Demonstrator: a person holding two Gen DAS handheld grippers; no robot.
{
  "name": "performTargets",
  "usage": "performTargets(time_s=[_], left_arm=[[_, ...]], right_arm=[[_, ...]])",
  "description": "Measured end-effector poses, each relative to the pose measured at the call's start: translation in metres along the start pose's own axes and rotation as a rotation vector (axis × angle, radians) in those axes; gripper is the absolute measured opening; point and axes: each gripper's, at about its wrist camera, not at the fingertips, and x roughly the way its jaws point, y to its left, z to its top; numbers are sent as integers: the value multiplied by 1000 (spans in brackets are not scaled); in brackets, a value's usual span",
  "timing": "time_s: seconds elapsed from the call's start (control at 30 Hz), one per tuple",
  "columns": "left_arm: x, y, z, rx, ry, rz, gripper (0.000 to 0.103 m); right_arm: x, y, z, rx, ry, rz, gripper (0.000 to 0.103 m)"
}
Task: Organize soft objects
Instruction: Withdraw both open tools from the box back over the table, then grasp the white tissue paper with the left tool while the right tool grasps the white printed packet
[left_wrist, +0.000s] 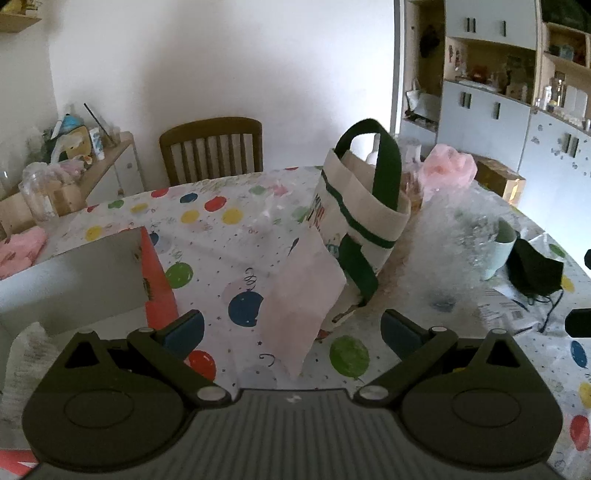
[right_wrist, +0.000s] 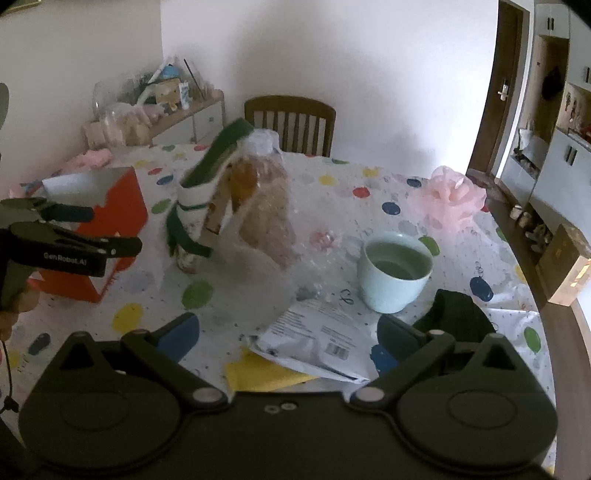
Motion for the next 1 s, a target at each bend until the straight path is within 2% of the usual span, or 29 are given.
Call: performTargets(time_s=[0.27, 0.4, 0.63, 0.8, 0.87, 1.0], left_arm=[[25, -3, 3, 1, 21, 62, 102], [31, -1, 4, -12, 36, 77, 102], [42, -2, 7, -21, 61, 71, 98], [50, -3, 10, -17, 90, 78, 84], [52, -2, 12, -22, 94, 79, 82], [58, -1, 16, -17, 117, 82, 65]], right_arm=[[37, -8, 0, -96, 23, 27, 102], [60, -7, -7, -229, 60, 66, 102], [91, -19, -6, -454, 146, 193, 103], [115, -24, -6, -571, 226, 239, 103], [121, -24, -7, -611, 244, 260, 103], [130, -30, -2, -627, 255, 326, 103]])
